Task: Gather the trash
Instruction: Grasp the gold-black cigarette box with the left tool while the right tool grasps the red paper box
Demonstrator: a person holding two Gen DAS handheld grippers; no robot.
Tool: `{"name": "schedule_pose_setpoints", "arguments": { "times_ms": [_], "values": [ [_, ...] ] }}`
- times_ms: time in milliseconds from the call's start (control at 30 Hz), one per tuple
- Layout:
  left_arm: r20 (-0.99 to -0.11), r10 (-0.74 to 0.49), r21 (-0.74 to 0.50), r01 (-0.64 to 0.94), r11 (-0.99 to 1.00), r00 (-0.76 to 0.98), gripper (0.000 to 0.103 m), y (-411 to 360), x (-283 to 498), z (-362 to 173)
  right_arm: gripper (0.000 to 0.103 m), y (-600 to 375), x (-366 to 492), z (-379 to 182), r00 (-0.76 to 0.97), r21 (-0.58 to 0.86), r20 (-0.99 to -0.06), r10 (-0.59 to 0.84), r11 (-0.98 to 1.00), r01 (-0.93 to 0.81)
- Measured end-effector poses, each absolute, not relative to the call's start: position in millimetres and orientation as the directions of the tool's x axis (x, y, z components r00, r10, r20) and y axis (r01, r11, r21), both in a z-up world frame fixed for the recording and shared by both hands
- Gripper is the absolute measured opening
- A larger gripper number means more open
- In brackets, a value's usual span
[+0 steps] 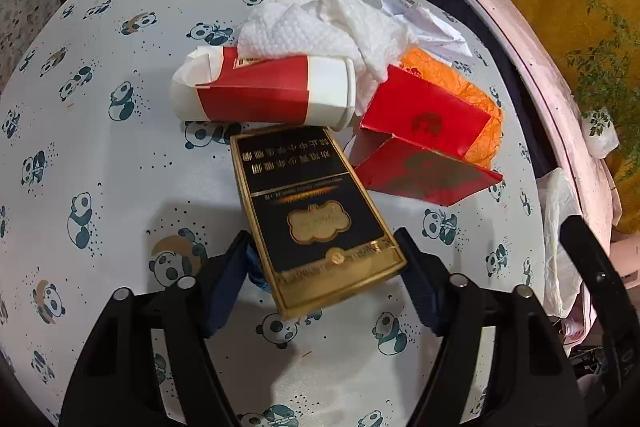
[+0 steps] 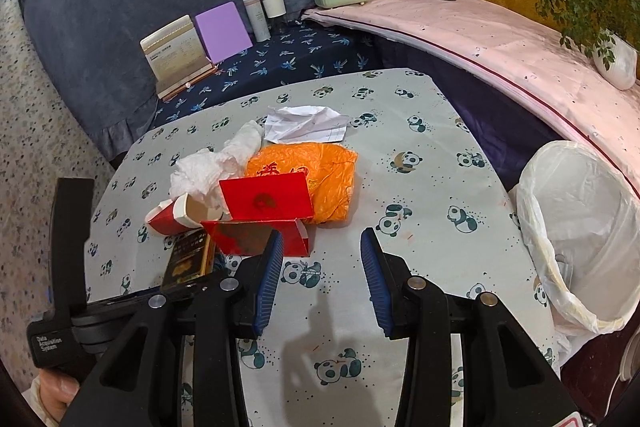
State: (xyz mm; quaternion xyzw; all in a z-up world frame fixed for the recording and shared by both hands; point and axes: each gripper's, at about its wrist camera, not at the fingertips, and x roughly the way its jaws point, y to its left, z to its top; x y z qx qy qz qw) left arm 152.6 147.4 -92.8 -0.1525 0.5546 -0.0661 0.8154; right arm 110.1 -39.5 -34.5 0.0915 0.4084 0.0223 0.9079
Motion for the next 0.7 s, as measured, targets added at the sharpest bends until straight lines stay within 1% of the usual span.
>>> {"name": "schedule_pose_setpoints", "arguments": {
  "times_ms": [33,233,500,700],
  "values": [
    [-0.882,-0.280,-0.324,-0.058,0.944,0.379,0.064,149,152,-92,0.040,-38,110,-36,0.663,0.184,-0.740,0.116,0.982,0.034],
    [-0.868,-0.278,-0.324,-0.045,0.945,0.411,0.062,156,146,-80,0.040,-30,113,-42,0.653,0.188,-0.746,0.134,0.982,0.013],
    [-0.855,-0.222,-0.253,-0.004,0.967,0.469,0.061,161,133,-57,0.040,-16,127,-56,0.626,0.208,-0.758,0.182,0.978,-0.032],
    [-0.853,-0.205,-0.206,0.051,0.977,0.479,0.061,158,124,-49,0.040,-9,141,-65,0.621,0.190,-0.752,0.221,0.975,-0.116]
  ]
}}
